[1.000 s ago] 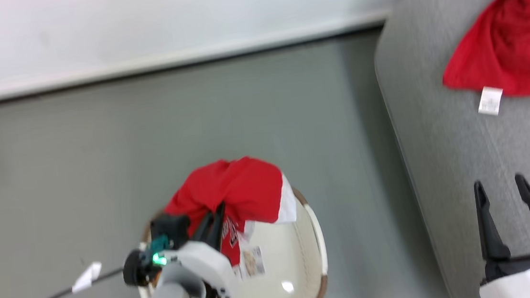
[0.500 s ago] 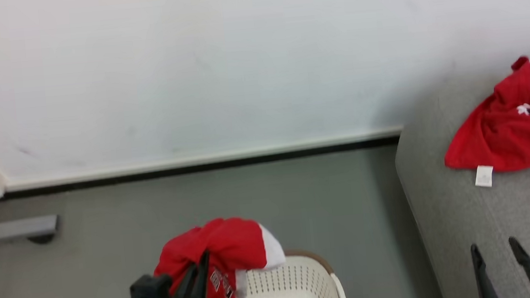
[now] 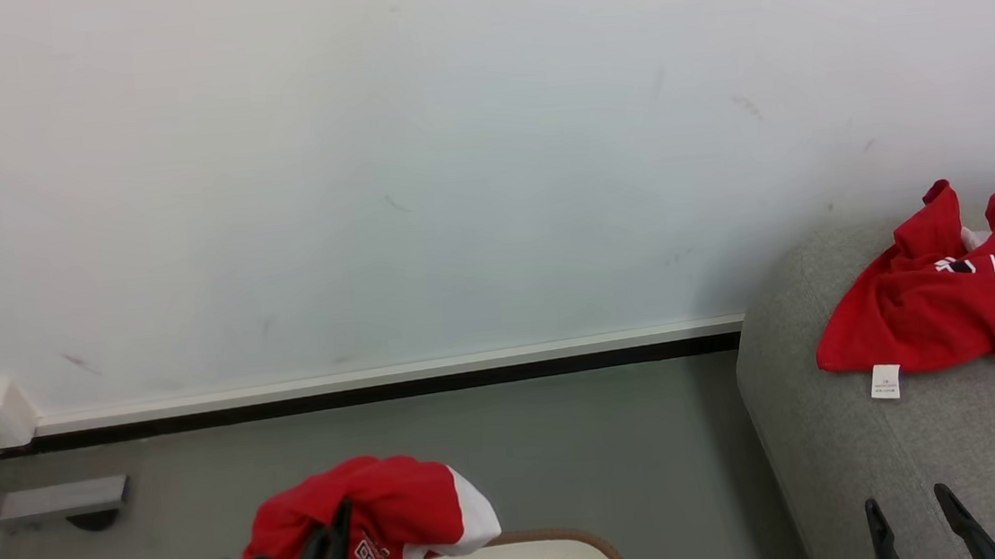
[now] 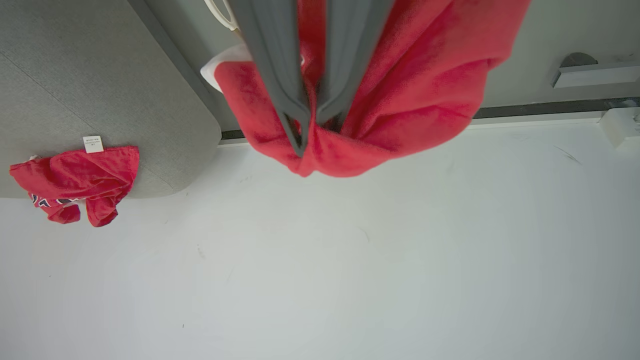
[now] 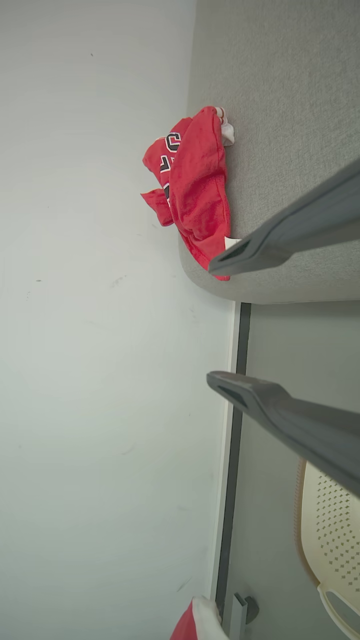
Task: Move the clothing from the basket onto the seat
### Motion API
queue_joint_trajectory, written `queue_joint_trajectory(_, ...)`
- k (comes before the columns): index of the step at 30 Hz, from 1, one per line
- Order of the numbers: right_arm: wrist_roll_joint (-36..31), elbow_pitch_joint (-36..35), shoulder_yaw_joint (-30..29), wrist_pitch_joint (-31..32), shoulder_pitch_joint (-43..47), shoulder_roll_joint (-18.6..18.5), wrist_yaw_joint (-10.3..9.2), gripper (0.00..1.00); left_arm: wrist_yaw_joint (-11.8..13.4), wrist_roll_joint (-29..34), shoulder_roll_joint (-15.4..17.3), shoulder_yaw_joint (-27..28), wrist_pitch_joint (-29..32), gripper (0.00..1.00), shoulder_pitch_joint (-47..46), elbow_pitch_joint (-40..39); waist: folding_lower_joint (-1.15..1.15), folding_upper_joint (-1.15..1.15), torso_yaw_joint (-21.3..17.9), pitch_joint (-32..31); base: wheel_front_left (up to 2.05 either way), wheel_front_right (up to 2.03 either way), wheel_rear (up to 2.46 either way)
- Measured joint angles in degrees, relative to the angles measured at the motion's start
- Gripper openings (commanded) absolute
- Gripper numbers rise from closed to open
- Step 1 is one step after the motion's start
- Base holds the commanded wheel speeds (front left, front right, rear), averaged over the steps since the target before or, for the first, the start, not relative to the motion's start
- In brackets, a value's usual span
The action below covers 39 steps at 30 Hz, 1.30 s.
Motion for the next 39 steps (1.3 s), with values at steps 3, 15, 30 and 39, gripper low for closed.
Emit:
queue_joint_trajectory(3,0.00,-0.13,0.47,0.00,0.00,0.00,0.00,1.00,0.51,-0.01,0.53,0.15,0.47,0.00,0.56,-1.40,0.00,0.00,-0.22,0.05,0.00,0.00,0.00)
queue_joint_trajectory(15,3.23,-2.05,10.84,0.00,-2.79,-4.49,0.00,1.00,-0.40,0.86,2.63,-2.50,4.26,0.00,0.26,-8.92,0.01,0.00,-1.74,0.98,0.00,0.00,0.00)
queue_joint_trajectory(30,11.49,-6.00,34.62,2.56,-15.14,-11.77,0.01,1.00,-4.69,3.19,0.93,-12.18,9.38,0.00,-4.66,-14.41,0.01,0.00,-3.40,0.53,0.00,0.00,0.00)
queue_joint_trajectory(39,14.66,-4.39,42.09,3.48,-19.06,-13.21,0.01,1.00,-6.31,3.99,-1.79,-19.17,10.10,0.00,-7.98,-14.05,0.01,0.00,-4.07,0.69,0.00,0.00,0.00)
